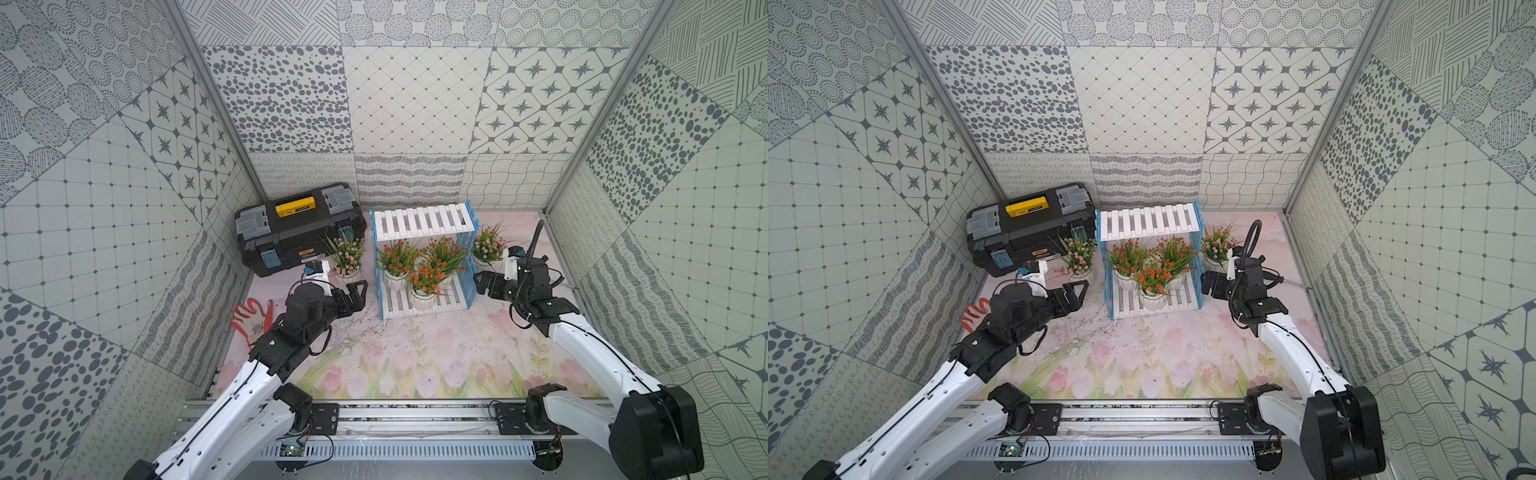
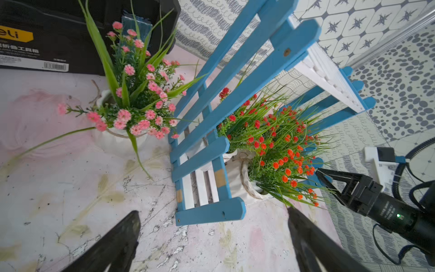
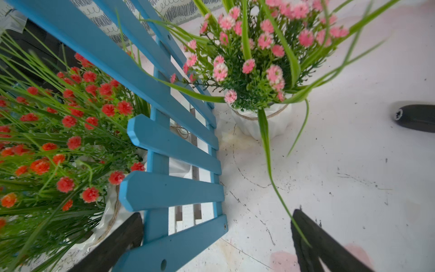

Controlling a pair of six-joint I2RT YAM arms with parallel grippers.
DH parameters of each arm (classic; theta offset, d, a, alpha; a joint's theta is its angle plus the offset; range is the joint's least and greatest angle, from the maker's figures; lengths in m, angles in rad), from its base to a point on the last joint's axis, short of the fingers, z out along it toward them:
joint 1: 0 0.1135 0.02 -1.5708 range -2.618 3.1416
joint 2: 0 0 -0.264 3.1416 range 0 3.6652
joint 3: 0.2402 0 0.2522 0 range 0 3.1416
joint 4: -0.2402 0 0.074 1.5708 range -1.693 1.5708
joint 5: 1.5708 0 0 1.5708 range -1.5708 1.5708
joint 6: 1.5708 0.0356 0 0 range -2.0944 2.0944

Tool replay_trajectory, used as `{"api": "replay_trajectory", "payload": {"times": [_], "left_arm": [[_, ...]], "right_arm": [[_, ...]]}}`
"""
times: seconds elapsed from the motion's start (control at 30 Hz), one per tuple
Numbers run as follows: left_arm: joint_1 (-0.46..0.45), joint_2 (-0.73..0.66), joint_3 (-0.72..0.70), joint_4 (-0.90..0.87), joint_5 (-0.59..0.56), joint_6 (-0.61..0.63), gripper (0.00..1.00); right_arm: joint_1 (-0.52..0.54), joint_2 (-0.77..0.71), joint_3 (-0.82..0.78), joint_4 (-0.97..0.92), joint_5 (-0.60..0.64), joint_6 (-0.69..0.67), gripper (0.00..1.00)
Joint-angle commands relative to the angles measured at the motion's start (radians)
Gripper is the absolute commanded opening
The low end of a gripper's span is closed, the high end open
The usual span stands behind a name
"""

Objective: Place the baby's breath potted plants on the rack by color
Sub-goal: Place the baby's breath potted plant on the rack, then adjust the rack at the center of the board.

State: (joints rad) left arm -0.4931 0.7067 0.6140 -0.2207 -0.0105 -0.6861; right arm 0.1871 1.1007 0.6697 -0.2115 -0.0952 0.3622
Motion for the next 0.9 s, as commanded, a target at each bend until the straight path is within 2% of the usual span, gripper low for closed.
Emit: {"api": "replay_trajectory", "payload": {"times": [0.0, 0.2, 0.33, 0.43, 0.6, 0.73, 0.87], "left_arm": [[0.026, 0.003, 0.012, -0.031, -0.005, -0.053, 0.98], [0.035, 0.045, 0.010, -0.003, 0.021, -0.043, 0.98], [0.038, 0.066, -0.007, 0.027, 0.032, -0.050, 0.97], [0.039, 0.076, -0.022, 0.040, 0.033, -0.054, 0.97], [0.041, 0.091, -0.029, 0.046, 0.038, -0.053, 0.98], [0.043, 0.107, -0.033, 0.049, 0.045, -0.050, 0.98], [0.045, 0.140, -0.030, 0.070, 0.063, -0.047, 0.97]], "right_arm": [[-0.018, -0.059, -0.041, 0.051, 0.057, 0.022, 0.98], [-0.020, -0.208, 0.015, -0.079, -0.008, -0.002, 0.98], [-0.040, -0.237, 0.087, -0.157, -0.087, 0.004, 0.98], [-0.050, -0.250, 0.106, -0.154, -0.064, 0.007, 0.98], [-0.108, -0.135, 0.146, -0.152, -0.022, 0.000, 0.98], [-0.134, -0.061, 0.153, -0.139, 0.061, -0.029, 0.98], [-0.145, 0.034, 0.157, -0.099, 0.030, -0.083, 0.98]]}}
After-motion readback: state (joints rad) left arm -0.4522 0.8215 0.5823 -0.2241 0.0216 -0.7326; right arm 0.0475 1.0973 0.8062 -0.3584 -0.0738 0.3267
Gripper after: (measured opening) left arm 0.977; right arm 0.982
